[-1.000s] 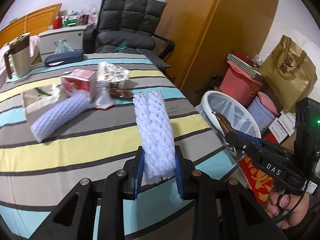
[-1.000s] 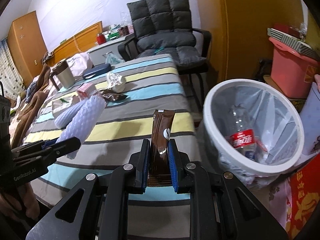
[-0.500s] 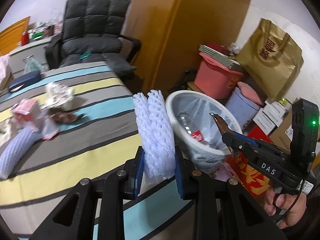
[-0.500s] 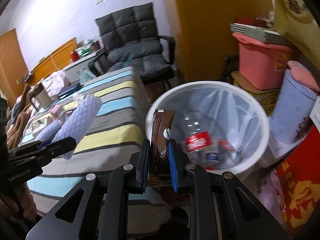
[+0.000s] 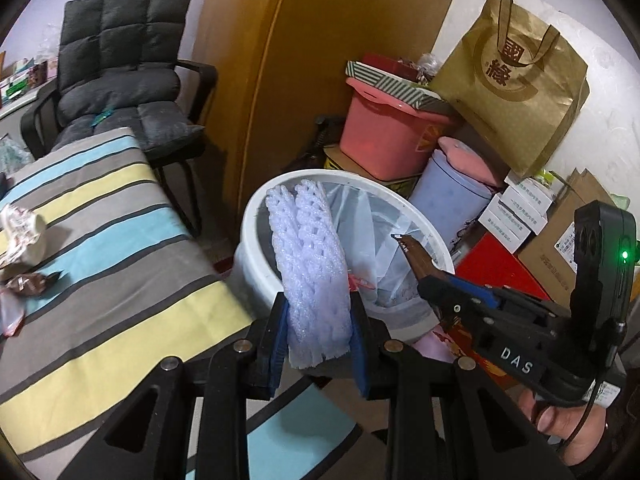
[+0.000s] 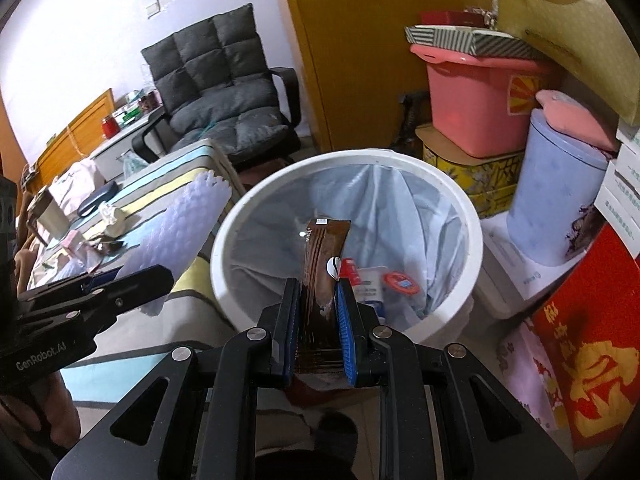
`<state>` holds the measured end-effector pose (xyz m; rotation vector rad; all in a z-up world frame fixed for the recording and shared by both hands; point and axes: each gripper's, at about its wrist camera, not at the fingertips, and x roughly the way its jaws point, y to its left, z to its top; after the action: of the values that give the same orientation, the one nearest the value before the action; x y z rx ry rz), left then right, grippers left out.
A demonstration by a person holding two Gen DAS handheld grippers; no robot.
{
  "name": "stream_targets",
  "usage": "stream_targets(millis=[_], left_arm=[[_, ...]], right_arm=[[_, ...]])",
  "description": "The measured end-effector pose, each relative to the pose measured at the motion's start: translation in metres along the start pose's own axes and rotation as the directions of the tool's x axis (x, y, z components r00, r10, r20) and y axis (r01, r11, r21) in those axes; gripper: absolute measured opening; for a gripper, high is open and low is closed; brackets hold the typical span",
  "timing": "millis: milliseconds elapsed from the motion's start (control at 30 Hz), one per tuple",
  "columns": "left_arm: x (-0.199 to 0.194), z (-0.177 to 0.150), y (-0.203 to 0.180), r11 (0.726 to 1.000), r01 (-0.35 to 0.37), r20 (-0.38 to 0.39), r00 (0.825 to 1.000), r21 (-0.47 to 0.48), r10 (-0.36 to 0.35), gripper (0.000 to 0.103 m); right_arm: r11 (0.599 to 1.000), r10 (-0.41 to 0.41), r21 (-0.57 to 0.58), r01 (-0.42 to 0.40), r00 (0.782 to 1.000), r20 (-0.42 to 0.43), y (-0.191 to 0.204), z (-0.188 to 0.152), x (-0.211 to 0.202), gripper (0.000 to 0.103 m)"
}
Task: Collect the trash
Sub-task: 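Open both grippers to drop the sleeve and wrapper into the wastebasket, then move both open grippers back over the table toward the remaining trash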
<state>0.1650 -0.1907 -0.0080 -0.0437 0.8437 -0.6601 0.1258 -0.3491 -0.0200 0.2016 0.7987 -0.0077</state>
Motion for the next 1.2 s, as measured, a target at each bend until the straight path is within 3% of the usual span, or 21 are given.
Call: stream_targets(millis=[367,500,533,600,667,1200], left_arm=[[0.034,0.019,-0.004,0.999,0.029,-0.031,0.999,-0.013,-0.029,0.032],[0.039,0.02,0.0,0.999,0.035,-0.024,0.999,-0.024,-0.036,0.051],[0.039,0.02,0.0,0.999,0.036,-0.02,0.999,-0.028,-0.037,0.054],[0.039,0.02,0.002,0.999,0.035,-0.013,0.999,-0.033,-0.036,0.057],[0.037,0.02,0.003,0.999,0.03,-0.007,1.0,-0.036,-0.03,0.057],[-0.012,0.002,0.023,0.997,-0.029,0.071,0.997,-0.065,0.033,0.063]], right_arm=[[1.0,-0.006,0.018,0.007,0.999,-0.046,-0.013,0.004,0.015,0.021],[1.0,-0.009,0.026,0.011,0.999,-0.049,-0.015,0.004,0.018,0.023],[1.0,-0.01,0.029,0.011,0.999,-0.044,-0.016,0.004,0.017,0.025],[0.999,-0.01,0.035,0.011,0.999,-0.037,-0.017,0.003,0.016,0.043],[0.999,-0.009,0.035,0.01,1.0,-0.027,-0.017,0.003,0.013,0.048],[0.997,0.071,-0.013,-0.071,0.997,0.024,0.015,-0.001,-0.009,0.048]])
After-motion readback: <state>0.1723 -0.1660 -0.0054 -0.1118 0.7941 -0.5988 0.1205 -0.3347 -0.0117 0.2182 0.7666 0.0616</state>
